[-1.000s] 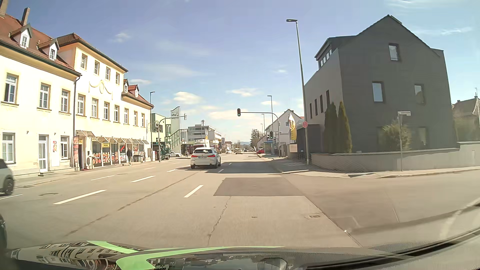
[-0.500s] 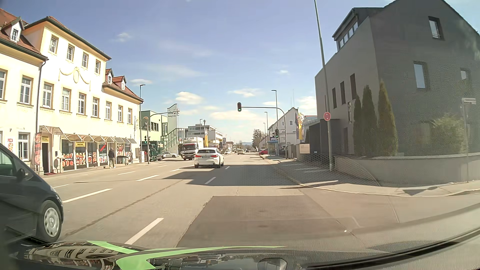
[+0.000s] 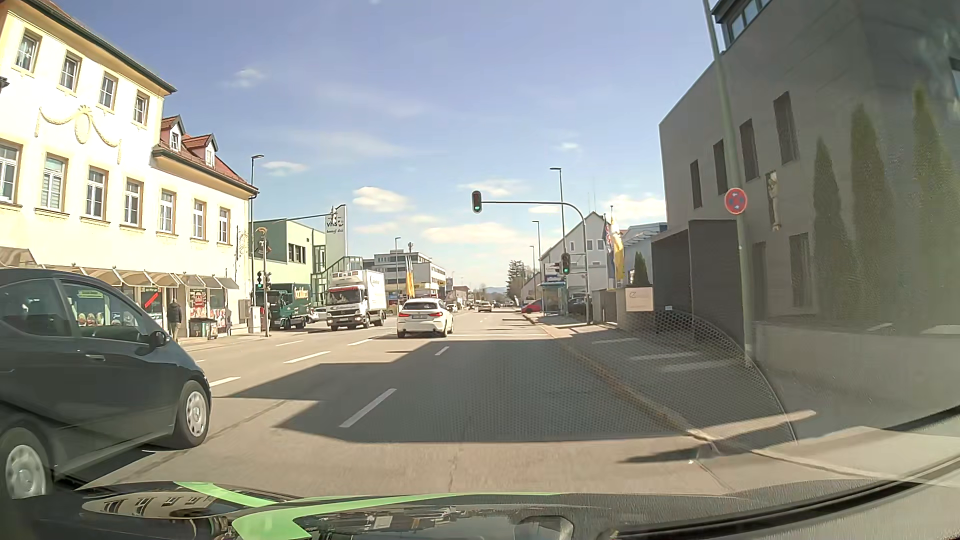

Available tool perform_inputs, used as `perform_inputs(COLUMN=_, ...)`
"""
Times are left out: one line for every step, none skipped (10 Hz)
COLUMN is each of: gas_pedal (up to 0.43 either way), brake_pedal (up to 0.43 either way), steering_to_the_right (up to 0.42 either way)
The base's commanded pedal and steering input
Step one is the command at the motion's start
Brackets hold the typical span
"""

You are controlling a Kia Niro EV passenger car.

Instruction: Follow the waypoints while adhering to traffic rules and regulations

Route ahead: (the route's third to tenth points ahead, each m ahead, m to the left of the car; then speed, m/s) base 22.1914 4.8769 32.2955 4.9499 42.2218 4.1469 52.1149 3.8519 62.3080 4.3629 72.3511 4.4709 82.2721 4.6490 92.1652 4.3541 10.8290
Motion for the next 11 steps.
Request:
perform_inputs(gas_pedal=0.118, brake_pedal=0.0, steering_to_the_right=-0.002)
perform_inputs(gas_pedal=0.118, brake_pedal=0.0, steering_to_the_right=-0.001)
perform_inputs(gas_pedal=0.118, brake_pedal=0.0, steering_to_the_right=-0.001)
perform_inputs(gas_pedal=0.118, brake_pedal=0.0, steering_to_the_right=0.0)
perform_inputs(gas_pedal=0.13, brake_pedal=0.0, steering_to_the_right=0.0)
perform_inputs(gas_pedal=0.13, brake_pedal=0.0, steering_to_the_right=0.0)
perform_inputs(gas_pedal=0.13, brake_pedal=0.0, steering_to_the_right=0.0)
perform_inputs(gas_pedal=0.13, brake_pedal=0.0, steering_to_the_right=0.0)
perform_inputs(gas_pedal=0.13, brake_pedal=0.0, steering_to_the_right=0.0)
perform_inputs(gas_pedal=0.13, brake_pedal=0.0, steering_to_the_right=0.0)
perform_inputs(gas_pedal=0.13, brake_pedal=0.0, steering_to_the_right=0.0)
